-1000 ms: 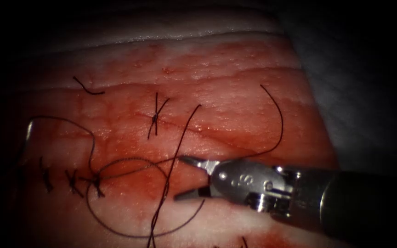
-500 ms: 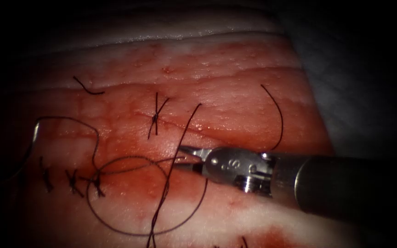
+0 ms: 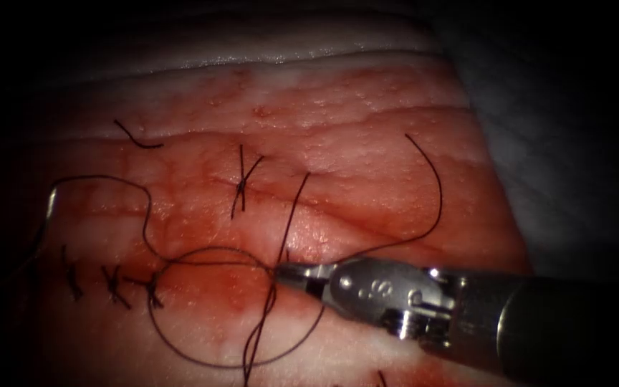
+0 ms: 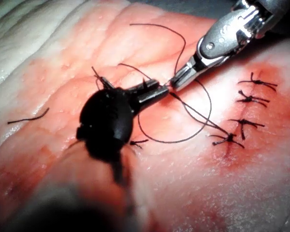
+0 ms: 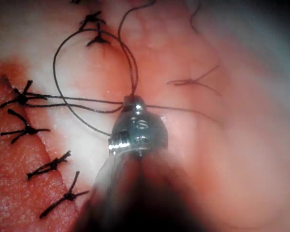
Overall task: Wound Closure
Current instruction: Using the right needle driver pull the suture through the tissue until a short tail remains above the cut.
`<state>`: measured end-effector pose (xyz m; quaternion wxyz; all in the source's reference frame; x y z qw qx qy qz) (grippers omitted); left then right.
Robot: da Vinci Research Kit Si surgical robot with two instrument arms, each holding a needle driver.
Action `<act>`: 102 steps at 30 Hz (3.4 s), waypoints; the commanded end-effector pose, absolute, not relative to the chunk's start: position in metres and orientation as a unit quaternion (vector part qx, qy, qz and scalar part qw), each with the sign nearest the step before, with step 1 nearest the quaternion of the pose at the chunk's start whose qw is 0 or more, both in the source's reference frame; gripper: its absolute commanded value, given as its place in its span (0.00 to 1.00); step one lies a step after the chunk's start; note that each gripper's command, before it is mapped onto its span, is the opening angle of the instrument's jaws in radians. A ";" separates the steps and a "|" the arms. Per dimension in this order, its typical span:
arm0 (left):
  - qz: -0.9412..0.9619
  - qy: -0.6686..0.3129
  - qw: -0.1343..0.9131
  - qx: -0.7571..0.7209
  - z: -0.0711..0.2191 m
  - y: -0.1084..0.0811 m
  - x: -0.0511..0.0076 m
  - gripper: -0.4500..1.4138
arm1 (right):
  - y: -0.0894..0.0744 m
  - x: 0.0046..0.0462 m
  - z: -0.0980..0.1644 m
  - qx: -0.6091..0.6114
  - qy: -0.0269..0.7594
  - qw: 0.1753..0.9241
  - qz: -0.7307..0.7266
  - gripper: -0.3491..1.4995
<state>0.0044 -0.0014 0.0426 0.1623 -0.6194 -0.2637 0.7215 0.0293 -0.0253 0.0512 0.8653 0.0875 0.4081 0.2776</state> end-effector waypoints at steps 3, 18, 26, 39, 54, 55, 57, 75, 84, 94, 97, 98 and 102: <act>0.722 -0.263 0.162 -0.619 0.043 -0.001 0.0039 0.00 | -0.028 0.0302 0.047 0.094 0.408 0.867 0.270 0.00; 0.727 -0.255 0.159 -0.618 0.042 -0.002 0.0055 0.00 | -0.031 0.0329 0.042 0.087 0.465 0.850 0.231 0.50; 0.740 -0.221 0.182 -0.608 0.041 0.000 0.0095 0.00 | -0.026 0.0286 0.044 0.037 0.515 0.825 0.231 0.87; 0.755 -0.187 0.203 -0.595 0.042 0.001 0.0119 0.00 | -0.022 0.0267 0.055 0.047 0.454 0.857 0.240 0.67; 0.753 -0.189 0.202 -0.597 0.042 0.001 0.0114 0.00 | -0.024 0.0301 0.064 0.097 0.397 0.875 0.259 0.67; 0.752 -0.189 0.202 -0.598 0.042 0.001 0.0113 0.00 | -0.024 0.0305 0.064 0.098 0.397 0.875 0.258 0.65; 0.752 -0.189 0.202 -0.598 0.042 0.001 0.0113 0.00 | -0.024 0.0311 0.064 0.104 0.400 0.874 0.255 0.58; 0.751 -0.187 0.200 -0.601 0.042 0.001 0.0108 0.00 | -0.024 0.0295 0.063 0.076 0.378 0.883 0.269 0.00; 0.749 -0.189 0.195 -0.605 0.042 0.001 0.0107 0.00 | -0.027 0.0293 0.054 0.094 0.372 0.876 0.292 0.00; 0.749 -0.187 0.197 -0.604 0.044 0.001 0.0103 0.00 | -0.034 0.0320 0.043 0.124 0.398 0.870 0.262 0.00; 0.749 -0.188 0.196 -0.604 0.044 0.002 0.0106 0.00 | -0.037 0.0336 0.041 0.133 0.415 0.867 0.243 0.00; 0.749 -0.188 0.196 -0.605 0.044 0.002 0.0107 0.00 | -0.037 0.0341 0.040 0.135 0.418 0.866 0.238 0.00; 0.749 -0.190 0.195 -0.604 0.044 0.002 0.0114 0.00 | -0.038 0.0357 0.039 0.130 0.453 0.862 0.189 0.00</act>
